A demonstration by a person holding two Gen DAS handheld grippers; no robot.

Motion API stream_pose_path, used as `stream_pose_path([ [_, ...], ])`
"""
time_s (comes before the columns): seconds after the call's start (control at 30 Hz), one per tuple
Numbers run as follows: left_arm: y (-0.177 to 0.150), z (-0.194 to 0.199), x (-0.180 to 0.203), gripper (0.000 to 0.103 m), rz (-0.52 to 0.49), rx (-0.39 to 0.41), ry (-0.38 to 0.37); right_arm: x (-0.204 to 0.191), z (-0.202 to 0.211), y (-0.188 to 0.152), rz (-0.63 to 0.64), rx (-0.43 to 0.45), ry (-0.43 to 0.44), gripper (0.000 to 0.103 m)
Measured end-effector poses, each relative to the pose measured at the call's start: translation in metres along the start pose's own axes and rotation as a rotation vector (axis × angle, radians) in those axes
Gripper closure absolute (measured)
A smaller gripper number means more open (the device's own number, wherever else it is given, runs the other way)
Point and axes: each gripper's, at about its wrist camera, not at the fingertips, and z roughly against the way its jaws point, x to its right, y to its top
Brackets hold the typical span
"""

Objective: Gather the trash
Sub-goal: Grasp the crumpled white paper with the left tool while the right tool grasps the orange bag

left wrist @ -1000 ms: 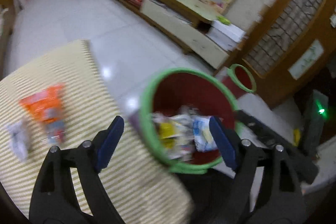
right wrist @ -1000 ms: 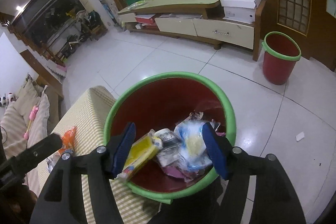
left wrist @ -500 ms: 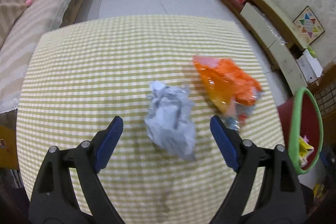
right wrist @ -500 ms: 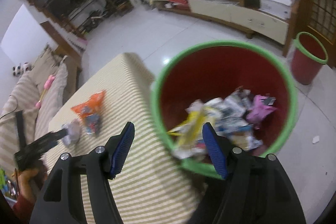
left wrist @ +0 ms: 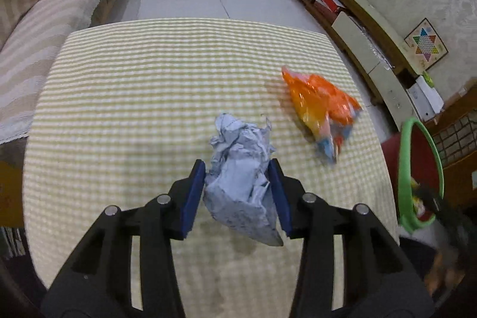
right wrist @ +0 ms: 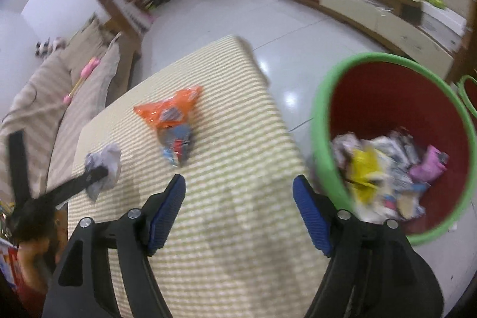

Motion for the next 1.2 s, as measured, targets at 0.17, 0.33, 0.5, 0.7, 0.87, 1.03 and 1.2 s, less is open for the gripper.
stream_pose_path([
  [0.17,-0.021,0.038,0.001,0.06,0.008,0.037,-0.004,-0.032,-0.034,0.019,0.06,-0.024,0.015,0.026],
  [0.33,-0.023,0.053,-0.004,0.059,0.001,0.07,0.023,-0.055,-0.05,0.027,0.099,-0.028,0.019,0.021],
  [0.5,-0.025,0.059,-0.008,0.059,0.005,0.085,0.029,-0.066,-0.061,0.03,0.141,-0.02,-0.013,0.016],
  [0.7,-0.03,0.057,-0.015,0.059,0.023,0.07,0.018,-0.077,-0.084,0.049,0.155,-0.048,-0.048,0.016],
  [0.87,-0.034,0.057,-0.018,0.058,0.033,0.058,0.02,-0.085,-0.105,0.06,0.173,-0.084,-0.066,0.015],
  [1.03,-0.035,0.057,-0.022,0.058,0.043,0.057,0.022,-0.088,-0.121,0.066,0.183,-0.121,-0.081,0.015],
  [1.2,-0.036,0.057,-0.024,0.058,0.053,0.057,0.024,-0.087,-0.131,0.064,0.172,-0.151,-0.076,0.023],
])
